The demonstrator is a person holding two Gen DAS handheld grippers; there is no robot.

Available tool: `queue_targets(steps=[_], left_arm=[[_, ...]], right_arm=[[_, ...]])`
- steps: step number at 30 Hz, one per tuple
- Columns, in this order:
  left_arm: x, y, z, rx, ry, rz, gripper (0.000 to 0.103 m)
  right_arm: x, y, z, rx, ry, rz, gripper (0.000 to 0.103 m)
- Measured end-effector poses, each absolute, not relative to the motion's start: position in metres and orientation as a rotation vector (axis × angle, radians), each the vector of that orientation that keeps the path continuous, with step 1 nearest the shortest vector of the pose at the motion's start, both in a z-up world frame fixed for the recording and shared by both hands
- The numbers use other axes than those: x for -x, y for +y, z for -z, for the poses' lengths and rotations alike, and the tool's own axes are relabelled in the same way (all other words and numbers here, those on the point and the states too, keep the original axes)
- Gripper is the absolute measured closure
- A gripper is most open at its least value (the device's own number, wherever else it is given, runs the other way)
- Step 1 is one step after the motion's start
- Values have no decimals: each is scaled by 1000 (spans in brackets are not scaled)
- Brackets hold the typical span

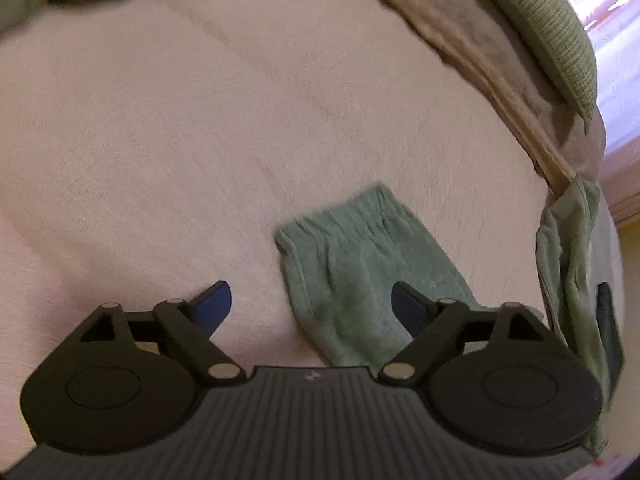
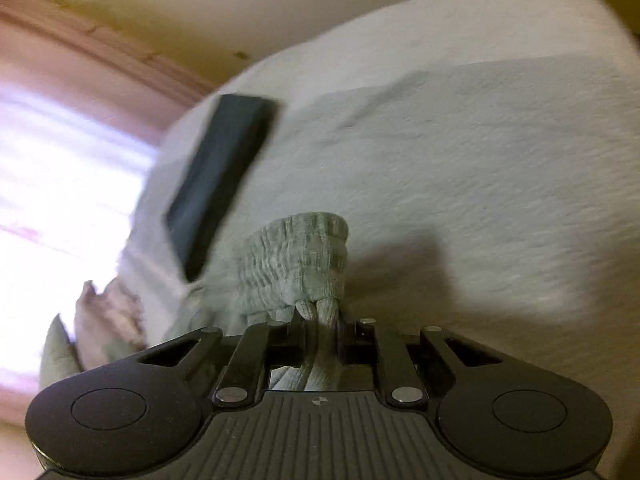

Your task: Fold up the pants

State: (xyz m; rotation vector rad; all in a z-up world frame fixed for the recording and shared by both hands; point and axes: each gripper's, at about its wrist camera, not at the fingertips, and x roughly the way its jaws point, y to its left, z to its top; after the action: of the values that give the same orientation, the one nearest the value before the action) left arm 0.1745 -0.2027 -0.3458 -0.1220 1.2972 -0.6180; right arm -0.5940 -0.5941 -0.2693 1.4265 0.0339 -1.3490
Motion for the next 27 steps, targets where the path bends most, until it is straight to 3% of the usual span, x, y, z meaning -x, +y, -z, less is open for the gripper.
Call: queue_targets(steps=[3,5,12,15,17,20,21,22,27], left_arm=[[-168,-227,377,65,1299,599,25],[-163,-239,376,-11,1219,594,97],[-175,-191,279,-11,961,645,96],[-178,-140,252,-45,917,536,96],[-175,-116,264,-115,963,452,92],[-171,-109,308,-273,1145,359,80],[-170,-111,313,-301,1172,361,80],[-169,-114,311,-313,1168,370,80],[-195,-137,287,-443,1092,389,74]], right_arm=[[599,-585,285,-1489,142,1376,93],[595,-583,286,-1476,151,1386,93],[606,-549,222,-1341,153,1201,93],[598,-516,235,-1420,221,1172,93],[596,-489,258,-1526,295,1182,93],[595,-467,286,-1596,424,1284,80],[593,-468,286,-1592,496,1308,58],[592,-468,278,-1571,548,1328,46],[593,-477,212,-1294,718,1499,44]])
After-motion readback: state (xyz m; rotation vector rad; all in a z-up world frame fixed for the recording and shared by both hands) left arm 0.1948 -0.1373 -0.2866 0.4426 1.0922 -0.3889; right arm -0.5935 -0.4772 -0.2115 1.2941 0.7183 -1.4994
